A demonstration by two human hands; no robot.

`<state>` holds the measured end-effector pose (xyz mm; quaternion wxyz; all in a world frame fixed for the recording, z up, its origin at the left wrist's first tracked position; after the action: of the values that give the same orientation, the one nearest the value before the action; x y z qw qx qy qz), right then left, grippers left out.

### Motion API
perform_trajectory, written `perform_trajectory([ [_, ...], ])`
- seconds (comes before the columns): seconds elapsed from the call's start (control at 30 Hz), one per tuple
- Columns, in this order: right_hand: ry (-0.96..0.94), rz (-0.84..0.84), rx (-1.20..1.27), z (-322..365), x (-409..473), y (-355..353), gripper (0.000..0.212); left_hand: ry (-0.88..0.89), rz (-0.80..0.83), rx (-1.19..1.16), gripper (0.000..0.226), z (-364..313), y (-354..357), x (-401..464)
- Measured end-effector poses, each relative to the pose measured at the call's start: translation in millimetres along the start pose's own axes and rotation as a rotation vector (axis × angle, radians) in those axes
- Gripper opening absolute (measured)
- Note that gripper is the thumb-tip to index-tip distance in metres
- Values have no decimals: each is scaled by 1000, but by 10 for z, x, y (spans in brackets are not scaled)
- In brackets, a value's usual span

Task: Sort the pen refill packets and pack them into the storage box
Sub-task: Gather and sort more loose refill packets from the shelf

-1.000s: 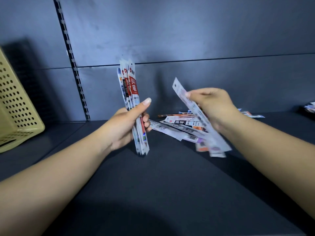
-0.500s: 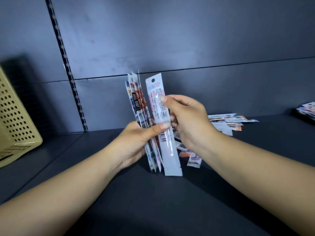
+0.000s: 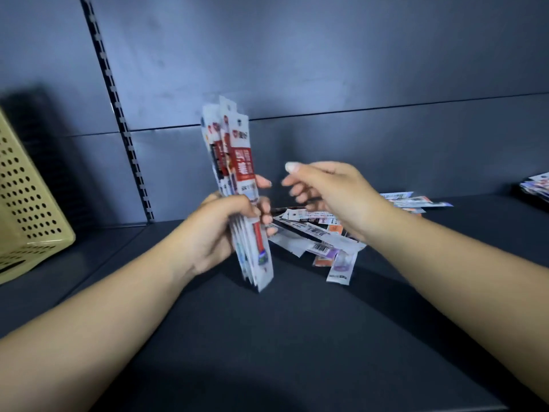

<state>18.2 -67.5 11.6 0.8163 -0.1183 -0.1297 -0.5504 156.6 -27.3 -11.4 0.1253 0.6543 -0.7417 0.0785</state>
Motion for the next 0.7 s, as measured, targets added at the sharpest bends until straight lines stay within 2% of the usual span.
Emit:
perform_trajectory([
  [0.13, 56, -6, -451, -247, 76, -285, 15, 74, -92, 53, 41, -7, -168, 31],
  [0.23, 199, 48, -647, -486, 88, -306, 29, 32, -121, 71, 40, 61, -276, 53],
  [0.37, 81, 102, -919, -555, 126, -64, 38, 7, -117, 60, 38, 53, -361, 60],
  [0.5, 142, 182, -1147, -651, 130, 46, 48, 15, -131, 44, 32, 21, -392, 67],
  [0.6, 162, 112, -1089, -666, 179, -65, 40, -9, -129, 64, 30, 51, -414, 86],
  [0.7, 203, 42, -840, -621, 168, -159, 24, -39, -128, 64, 29, 95, -446, 97],
])
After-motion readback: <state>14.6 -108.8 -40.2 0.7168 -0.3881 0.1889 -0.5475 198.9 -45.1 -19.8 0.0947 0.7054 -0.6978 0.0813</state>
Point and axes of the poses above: each hand's wrist, its own x-axis towards the middle knuckle, its own y-axis out of the palm, z = x × y, the point moved 4 cm from there along x, towards the middle knuckle, and after that the axes turned 7 degrees about x, right-handed, at the moved point
